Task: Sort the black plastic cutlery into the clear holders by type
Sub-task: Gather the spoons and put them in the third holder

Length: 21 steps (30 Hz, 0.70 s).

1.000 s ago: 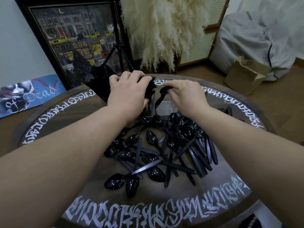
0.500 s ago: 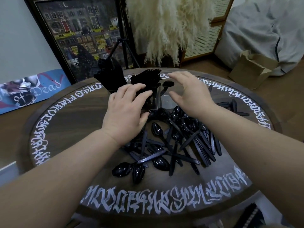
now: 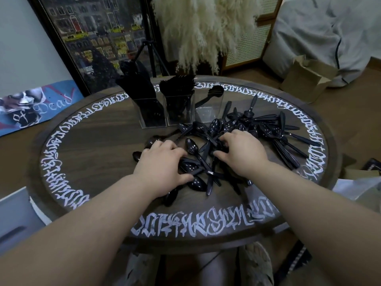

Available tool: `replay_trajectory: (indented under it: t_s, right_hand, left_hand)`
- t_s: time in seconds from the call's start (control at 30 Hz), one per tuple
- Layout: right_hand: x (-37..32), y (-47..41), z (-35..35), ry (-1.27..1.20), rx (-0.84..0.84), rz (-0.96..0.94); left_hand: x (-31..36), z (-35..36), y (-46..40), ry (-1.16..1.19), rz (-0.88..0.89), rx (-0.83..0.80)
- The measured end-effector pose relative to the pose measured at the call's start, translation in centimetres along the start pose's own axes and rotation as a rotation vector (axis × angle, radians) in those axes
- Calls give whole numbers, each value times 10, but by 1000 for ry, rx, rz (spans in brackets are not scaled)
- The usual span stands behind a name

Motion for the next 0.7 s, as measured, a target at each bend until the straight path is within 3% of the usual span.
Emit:
replay_trajectory:
  t_s: [0.37, 0.53, 0.7]
  right_hand:
    - [-2, -2, 2, -52, -93, 41]
    - [-3, 3, -12, -83, -40, 53]
    - [-2, 9, -23, -177, -61, 65]
  left_hand:
    - [0, 7, 2, 77, 39, -82]
    - [-2, 5, 0, 99, 24, -33]
    - [-4, -20, -4, 179, 3, 132]
Point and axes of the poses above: each hand's wrist, its own y-axis away from the middle knuckle, its own z-axis out of the palm, x = y × z, the point moved 9 cm from there along -y, towards the middle knuckle, and after that the axes turned 14 degrees about x, right-handed, at the moved point
